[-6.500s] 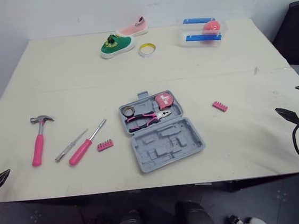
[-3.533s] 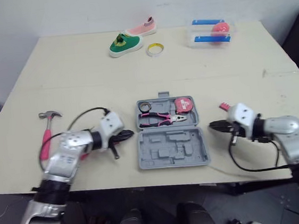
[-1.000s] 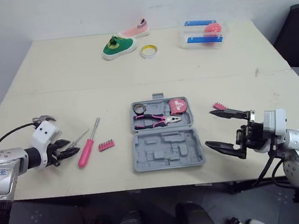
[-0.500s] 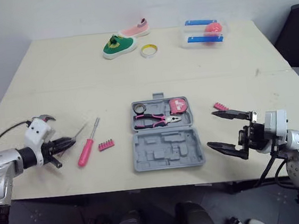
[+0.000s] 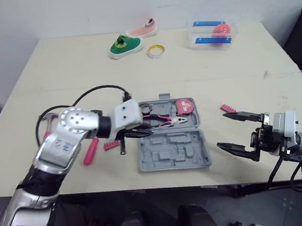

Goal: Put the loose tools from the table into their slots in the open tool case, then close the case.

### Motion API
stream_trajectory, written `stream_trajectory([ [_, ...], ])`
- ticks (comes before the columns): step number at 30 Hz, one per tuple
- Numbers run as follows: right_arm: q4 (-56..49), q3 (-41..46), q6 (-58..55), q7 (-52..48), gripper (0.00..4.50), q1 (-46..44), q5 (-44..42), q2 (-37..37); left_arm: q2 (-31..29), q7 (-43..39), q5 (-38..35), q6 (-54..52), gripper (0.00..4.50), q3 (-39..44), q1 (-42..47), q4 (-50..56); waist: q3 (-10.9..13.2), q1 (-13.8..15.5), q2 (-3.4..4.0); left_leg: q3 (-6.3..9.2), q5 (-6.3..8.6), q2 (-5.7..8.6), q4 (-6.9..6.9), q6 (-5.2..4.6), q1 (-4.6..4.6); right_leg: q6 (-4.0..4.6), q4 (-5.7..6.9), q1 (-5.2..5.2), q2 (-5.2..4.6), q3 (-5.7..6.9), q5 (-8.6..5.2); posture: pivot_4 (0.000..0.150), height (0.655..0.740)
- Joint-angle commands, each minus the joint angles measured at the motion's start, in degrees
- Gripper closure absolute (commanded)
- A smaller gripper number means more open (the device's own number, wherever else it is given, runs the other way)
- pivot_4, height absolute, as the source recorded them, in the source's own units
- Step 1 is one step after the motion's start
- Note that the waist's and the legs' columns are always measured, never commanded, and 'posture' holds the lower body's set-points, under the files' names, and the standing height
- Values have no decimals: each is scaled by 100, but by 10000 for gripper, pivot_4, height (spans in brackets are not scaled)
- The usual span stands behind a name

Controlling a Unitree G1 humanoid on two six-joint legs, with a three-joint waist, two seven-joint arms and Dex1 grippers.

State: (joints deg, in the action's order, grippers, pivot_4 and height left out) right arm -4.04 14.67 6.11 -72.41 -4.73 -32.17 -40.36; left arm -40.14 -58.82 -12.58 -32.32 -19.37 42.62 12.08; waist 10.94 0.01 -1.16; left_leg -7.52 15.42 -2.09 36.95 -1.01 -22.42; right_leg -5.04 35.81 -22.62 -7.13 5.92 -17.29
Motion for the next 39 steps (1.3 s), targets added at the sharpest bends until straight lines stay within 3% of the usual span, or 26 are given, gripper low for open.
stream_trajectory([
  [1, -204, 147, 10, 27, 0, 87, -73, -74, 250, 29, 703, 96, 44279, -647, 390, -380, 0, 16, 0, 5, 0, 0, 4, 0, 0, -1, 1, 3, 3, 4, -2, 1500, 7400],
  [9, -831, 161, -283, 428, 0, 279, -99, -86, 654, -112, 1427, -35, 44279, -1302, 852, -946, 0, 13, -1, 13, 3, -2, 22, -6, -16, -2, 1, 0, 2, 6, -2, 1500, 7400],
  [36, -1063, 132, -451, 622, 0, 376, -77, -17, 1200, -190, 2133, -267, 44279, -1366, 970, -1260, 0, 91, -1, 57, -2, 20, 44, -21, -58, -3, 5, -6, -23, 28, -2, 1500, 7400],
  [39, -1062, 132, -435, 614, 0, 410, -78, 5, 1280, -120, 2082, -241, 32055, -1260, 935, -1144, 0, 119, -1, 58, -2, 21, 47, -22, -60, -4, 5, -6, -23, 29, -1, 1500, 7400],
])
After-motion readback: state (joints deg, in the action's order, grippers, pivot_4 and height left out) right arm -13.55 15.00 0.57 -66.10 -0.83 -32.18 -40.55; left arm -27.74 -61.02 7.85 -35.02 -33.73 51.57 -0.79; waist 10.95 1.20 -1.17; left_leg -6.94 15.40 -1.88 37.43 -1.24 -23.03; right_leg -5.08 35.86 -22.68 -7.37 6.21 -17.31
